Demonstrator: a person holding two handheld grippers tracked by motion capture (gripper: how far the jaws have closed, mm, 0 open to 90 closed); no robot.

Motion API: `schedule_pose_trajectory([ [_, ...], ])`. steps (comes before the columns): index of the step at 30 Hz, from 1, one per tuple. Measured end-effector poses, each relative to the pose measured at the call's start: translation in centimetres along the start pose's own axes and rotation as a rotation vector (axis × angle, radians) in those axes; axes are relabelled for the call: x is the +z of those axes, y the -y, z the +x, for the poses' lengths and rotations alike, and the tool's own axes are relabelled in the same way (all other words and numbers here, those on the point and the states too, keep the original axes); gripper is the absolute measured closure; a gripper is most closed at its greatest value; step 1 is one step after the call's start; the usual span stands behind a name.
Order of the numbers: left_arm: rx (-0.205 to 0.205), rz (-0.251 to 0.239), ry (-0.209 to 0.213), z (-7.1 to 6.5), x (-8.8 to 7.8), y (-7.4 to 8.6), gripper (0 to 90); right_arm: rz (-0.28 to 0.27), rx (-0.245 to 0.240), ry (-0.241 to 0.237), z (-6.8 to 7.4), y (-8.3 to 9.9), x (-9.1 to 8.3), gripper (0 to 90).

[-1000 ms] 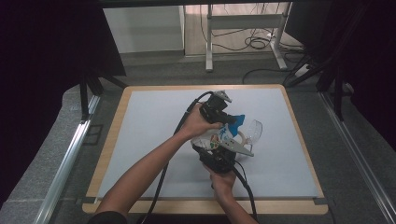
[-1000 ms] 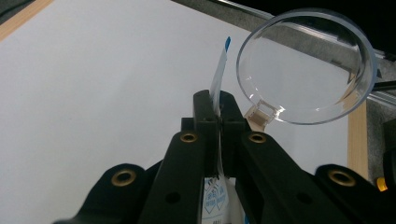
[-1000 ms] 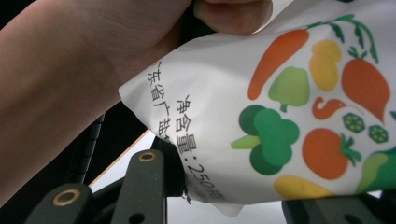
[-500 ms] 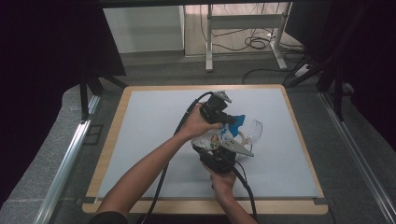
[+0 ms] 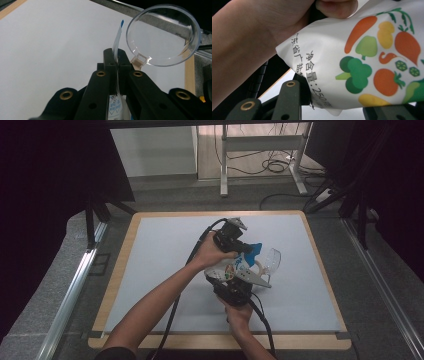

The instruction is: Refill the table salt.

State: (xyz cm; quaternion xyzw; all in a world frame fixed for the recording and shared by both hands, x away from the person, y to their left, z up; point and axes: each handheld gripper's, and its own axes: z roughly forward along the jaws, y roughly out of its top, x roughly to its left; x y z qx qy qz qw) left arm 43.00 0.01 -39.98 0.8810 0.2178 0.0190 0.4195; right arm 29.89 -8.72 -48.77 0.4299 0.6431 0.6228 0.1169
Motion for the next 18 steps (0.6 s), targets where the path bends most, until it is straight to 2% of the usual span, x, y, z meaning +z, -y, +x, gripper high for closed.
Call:
schedule_pose_trajectory([
  [6, 0.001, 0.002, 0.002, -0.02, -0.02, -0.05, 89.6, 0.001, 0.004, 0.002, 0.05, -0.04, -0.05, 63.4],
  [11, 0.009, 0.015, 0.001, -0.04, -0.06, -0.33, 89.6, -0.008, 0.024, 0.005, 0.23, -0.22, -0.01, 63.4],
  [18, 0.011, 0.02, 0.0, -0.01, 0.17, -0.5, 89.6, -0.007, 0.02, 0.006, 0.02, -0.32, -0.04, 63.4],
])
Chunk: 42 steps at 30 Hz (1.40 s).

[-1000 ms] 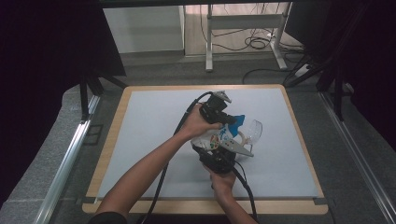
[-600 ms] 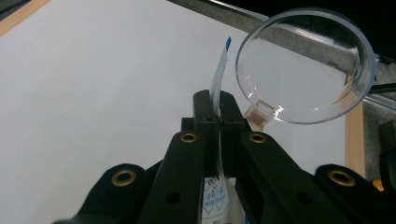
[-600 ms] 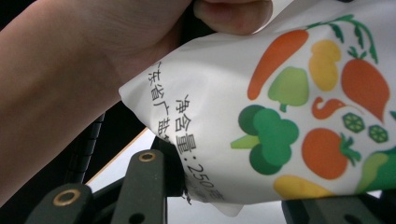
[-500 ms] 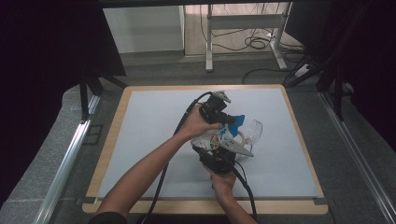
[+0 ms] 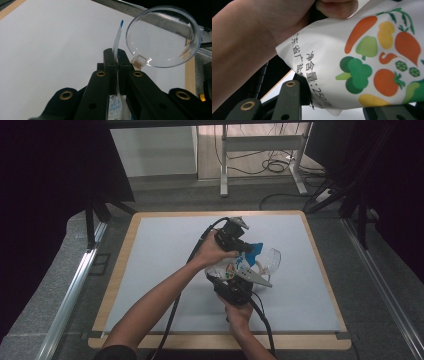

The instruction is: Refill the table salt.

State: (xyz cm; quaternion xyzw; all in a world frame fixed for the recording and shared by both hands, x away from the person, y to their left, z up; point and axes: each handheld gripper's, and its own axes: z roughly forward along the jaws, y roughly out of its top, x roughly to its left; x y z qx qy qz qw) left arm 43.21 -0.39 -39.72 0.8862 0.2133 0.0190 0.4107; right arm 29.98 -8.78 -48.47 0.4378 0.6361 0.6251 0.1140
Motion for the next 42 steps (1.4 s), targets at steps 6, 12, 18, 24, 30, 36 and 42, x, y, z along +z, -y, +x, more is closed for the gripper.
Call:
schedule_pose_trajectory([
  [6, 0.001, 0.001, -0.001, 0.03, -0.02, 0.03, 89.6, 0.0, 0.0, -0.002, -0.01, 0.02, 0.04, 63.5],
  [12, -0.001, 0.001, -0.005, 0.02, -0.02, 0.18, 89.6, 0.001, 0.0, -0.002, 0.03, 0.12, 0.12, 63.5],
  [18, 0.0, -0.001, -0.004, 0.01, 0.06, 0.24, 89.6, 0.003, -0.001, 0.001, 0.02, 0.18, 0.1, 63.5],
  [24, -0.001, -0.003, -0.002, 0.04, 0.09, 0.24, 89.6, 0.002, -0.004, 0.0, -0.04, 0.18, 0.09, 63.5],
  [30, -0.003, -0.006, 0.0, -0.02, 0.03, 0.24, 89.6, 0.002, -0.006, -0.001, -0.03, 0.18, 0.03, 63.5],
  [36, -0.002, -0.008, 0.002, -0.02, -0.16, 0.28, 89.6, 0.001, -0.015, -0.005, 0.05, 0.17, 0.03, 63.6],
  [42, -0.004, -0.001, 0.005, 0.05, -0.15, 0.18, 89.6, 0.002, 0.01, -0.006, 0.15, 0.1, 0.04, 63.6],
])
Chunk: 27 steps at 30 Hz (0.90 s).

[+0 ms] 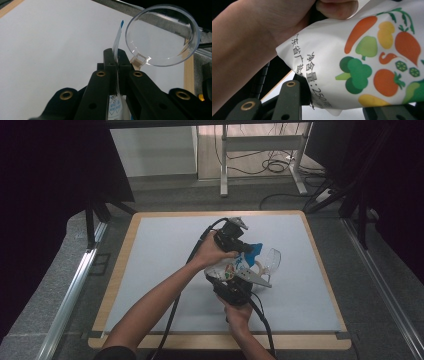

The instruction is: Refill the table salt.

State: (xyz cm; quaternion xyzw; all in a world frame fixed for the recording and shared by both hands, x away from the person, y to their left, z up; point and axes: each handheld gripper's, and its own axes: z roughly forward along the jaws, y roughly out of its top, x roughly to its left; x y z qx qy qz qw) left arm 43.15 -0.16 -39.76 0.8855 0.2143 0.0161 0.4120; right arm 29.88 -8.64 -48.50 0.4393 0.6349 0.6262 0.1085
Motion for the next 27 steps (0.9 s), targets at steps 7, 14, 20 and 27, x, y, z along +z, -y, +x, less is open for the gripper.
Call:
schedule_pose_trajectory([
  [7, 0.006, 0.003, 0.003, -0.03, 0.07, -0.21, 89.5, -0.011, 0.001, 0.007, -0.02, -0.06, 0.01, 63.6],
  [14, 0.01, 0.009, -0.002, -0.07, 0.02, -0.25, 89.5, -0.015, 0.006, 0.003, -0.02, -0.02, 0.08, 63.6],
  [20, 0.012, 0.011, -0.003, -0.13, 0.02, -0.36, 89.5, -0.021, 0.007, 0.002, 0.03, -0.04, 0.04, 63.6],
  [27, 0.011, 0.012, -0.005, -0.11, 0.05, -0.32, 89.5, -0.021, -0.001, 0.0, -0.07, -0.02, 0.05, 63.6],
])
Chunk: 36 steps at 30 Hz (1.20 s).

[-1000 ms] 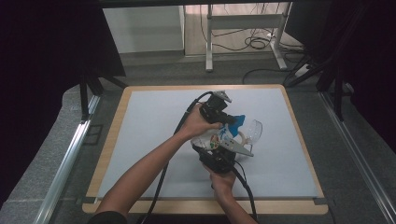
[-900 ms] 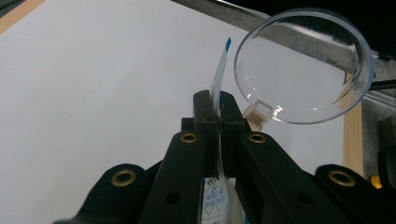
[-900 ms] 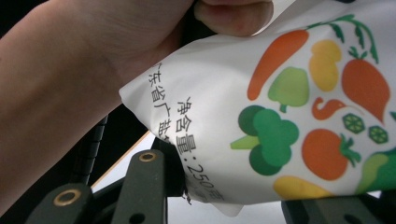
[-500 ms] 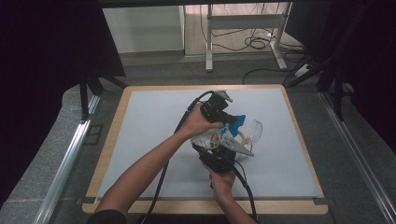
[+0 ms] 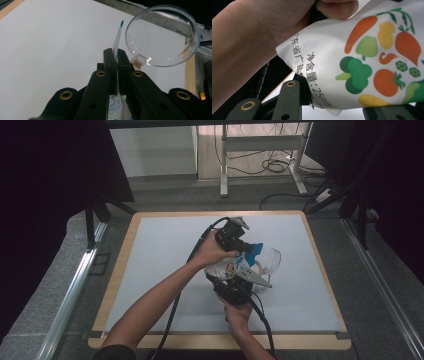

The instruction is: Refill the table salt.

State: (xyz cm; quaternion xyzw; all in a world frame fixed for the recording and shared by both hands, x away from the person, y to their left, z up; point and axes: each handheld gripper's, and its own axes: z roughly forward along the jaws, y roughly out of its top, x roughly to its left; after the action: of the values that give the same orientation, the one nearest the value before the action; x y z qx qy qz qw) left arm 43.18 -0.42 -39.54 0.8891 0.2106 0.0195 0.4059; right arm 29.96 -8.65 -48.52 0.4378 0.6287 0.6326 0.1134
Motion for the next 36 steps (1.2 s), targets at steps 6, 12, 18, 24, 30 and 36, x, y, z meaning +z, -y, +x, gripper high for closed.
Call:
schedule_pose_trajectory([
  [6, 0.003, -0.003, -0.002, -0.03, -0.2, 0.06, 89.6, 0.0, 0.001, -0.003, 0.13, 0.02, 0.01, 63.6],
  [12, 0.003, -0.004, -0.003, -0.03, -0.25, 0.16, 89.6, 0.0, -0.003, -0.003, 0.19, 0.05, 0.07, 63.6],
  [18, -0.001, -0.003, 0.0, 0.06, -0.07, 0.17, 89.6, 0.005, 0.003, -0.003, 0.11, 0.06, 0.08, 63.6],
  [24, 0.0, -0.004, 0.001, 0.07, 0.08, 0.13, 89.5, 0.006, 0.001, 0.0, -0.07, 0.07, 0.03, 63.6],
  [30, 0.001, -0.002, 0.0, 0.09, 0.04, 0.15, 89.5, 0.004, 0.004, 0.0, -0.02, 0.1, 0.09, 63.6],
  [36, 0.002, -0.007, 0.001, 0.05, 0.01, 0.15, 89.5, 0.004, 0.002, 0.003, 0.01, 0.08, 0.05, 63.6],
])
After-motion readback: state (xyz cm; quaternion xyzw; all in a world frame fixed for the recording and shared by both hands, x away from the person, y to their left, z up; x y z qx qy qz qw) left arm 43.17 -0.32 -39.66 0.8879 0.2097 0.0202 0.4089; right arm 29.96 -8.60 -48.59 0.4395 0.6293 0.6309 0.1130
